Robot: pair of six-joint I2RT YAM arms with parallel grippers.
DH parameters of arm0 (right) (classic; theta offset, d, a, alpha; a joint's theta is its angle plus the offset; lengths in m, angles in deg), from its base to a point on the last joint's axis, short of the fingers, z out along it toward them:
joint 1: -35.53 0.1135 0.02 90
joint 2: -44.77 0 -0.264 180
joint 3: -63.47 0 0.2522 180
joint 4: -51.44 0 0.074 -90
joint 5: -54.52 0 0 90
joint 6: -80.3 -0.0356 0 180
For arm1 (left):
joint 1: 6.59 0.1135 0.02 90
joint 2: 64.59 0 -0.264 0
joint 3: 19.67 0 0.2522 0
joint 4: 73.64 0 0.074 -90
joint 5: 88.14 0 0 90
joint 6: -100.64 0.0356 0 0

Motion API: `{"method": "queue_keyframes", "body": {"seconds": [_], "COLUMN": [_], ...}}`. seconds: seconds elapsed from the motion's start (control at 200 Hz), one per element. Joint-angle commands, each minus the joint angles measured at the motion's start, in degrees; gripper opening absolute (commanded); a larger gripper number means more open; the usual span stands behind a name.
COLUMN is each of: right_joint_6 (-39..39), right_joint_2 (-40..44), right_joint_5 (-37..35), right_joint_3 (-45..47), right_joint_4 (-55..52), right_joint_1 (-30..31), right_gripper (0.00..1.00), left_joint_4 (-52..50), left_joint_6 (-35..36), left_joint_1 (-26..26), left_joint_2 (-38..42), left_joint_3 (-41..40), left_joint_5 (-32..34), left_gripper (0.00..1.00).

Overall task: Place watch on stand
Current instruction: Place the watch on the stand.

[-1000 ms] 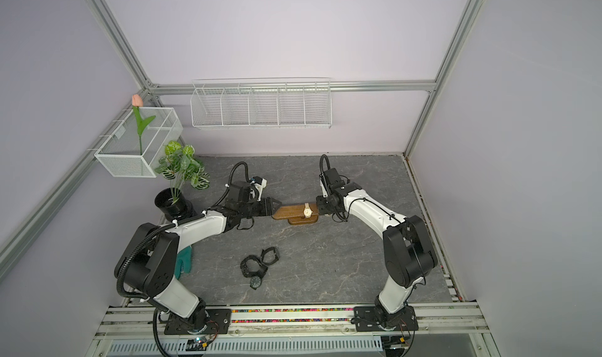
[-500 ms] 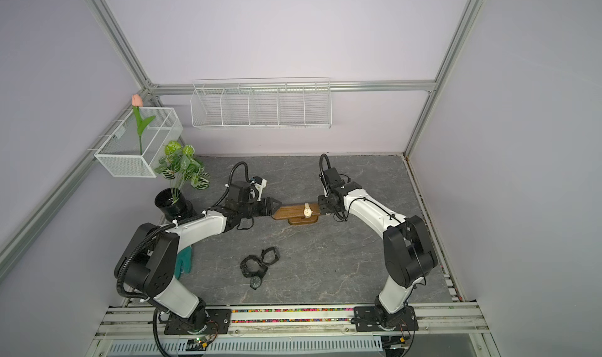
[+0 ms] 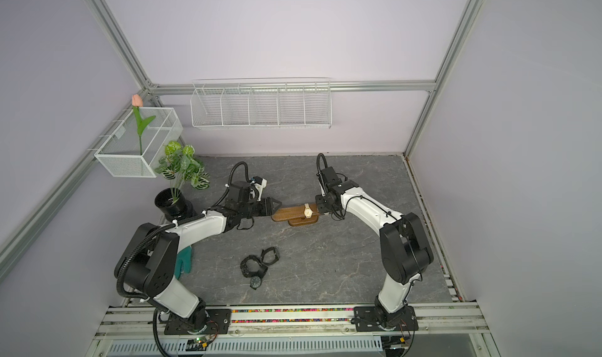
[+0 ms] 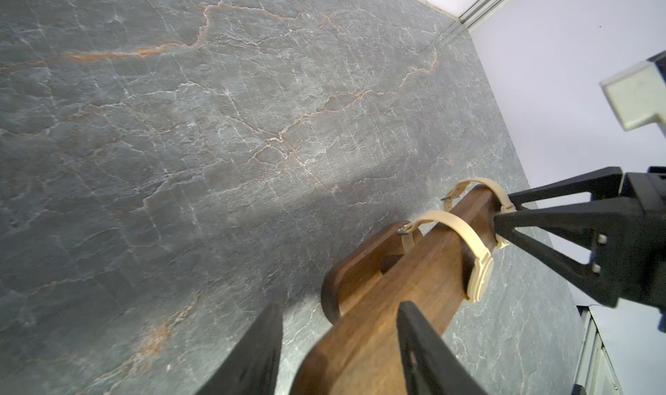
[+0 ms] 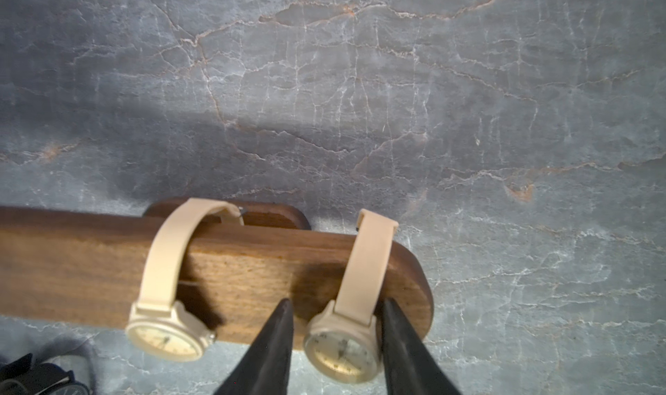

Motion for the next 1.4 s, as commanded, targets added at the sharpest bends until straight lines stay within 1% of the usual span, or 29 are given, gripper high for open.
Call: {"method": "queue_keyframes", "body": {"seconds": [0.0, 0.275, 0.65, 0.805, 0.98, 1.12, 1.17, 1.23, 1.33, 1.395], "right_joint_6": [0.78, 2.15, 5.20, 5.26, 6.05, 6.00, 5.96, 5.49, 4.95, 5.02], "right_joint_2": [-1.68, -1.29, -1.54, -1.56, -0.28, 0.19, 1.23, 2.70, 4.35, 4.90], "right_joint_5": [1.45, 2.33, 5.17, 3.17, -0.65, -3.26, -2.92, -1.96, -2.77, -2.60], "right_joint_3": [-1.31, -1.97, -2.67, -2.94, -2.40, -2.51, -1.70, -0.42, 1.03, 1.86], "right_joint_4": [0.55, 1.14, 2.02, 1.50, 2.39, 1.49, 1.79, 2.70, 2.46, 2.33], "right_joint_1": [0.80, 1.51, 3.10, 3.40, 4.62, 4.67, 4.59, 4.62, 4.65, 4.54], "right_gripper": [0.41, 0.37, 0.38, 0.39, 0.39, 0.46, 0.47, 0.49, 0.51, 0.52], "left_joint_4": [1.45, 1.27, -0.04, -0.20, 0.08, 0.22, -0.11, -1.14, -5.55, -6.54], "left_joint_6": [-0.64, -0.49, -0.14, 0.01, -0.17, -0.17, 0.02, 0.35, 0.18, -0.47], "left_joint_1": [-0.27, -0.27, -0.25, -0.28, -0.29, -0.24, -0.28, -0.29, -0.88, -0.87], "left_joint_2": [-0.28, -0.43, 0.09, 0.29, 0.00, 0.37, 0.85, 1.58, 3.94, 5.48], "left_joint_3": [-0.78, -0.70, -0.53, -0.71, -0.71, -0.75, -0.96, -1.09, -0.97, -1.23], "left_joint_5": [-0.77, -0.77, 0.34, 0.55, 0.58, 0.78, 1.03, 2.40, 10.03, 11.73], "left_gripper": [0.54, 0.54, 0.54, 0.54, 0.55, 0.55, 0.55, 0.54, 0.55, 0.55]}}
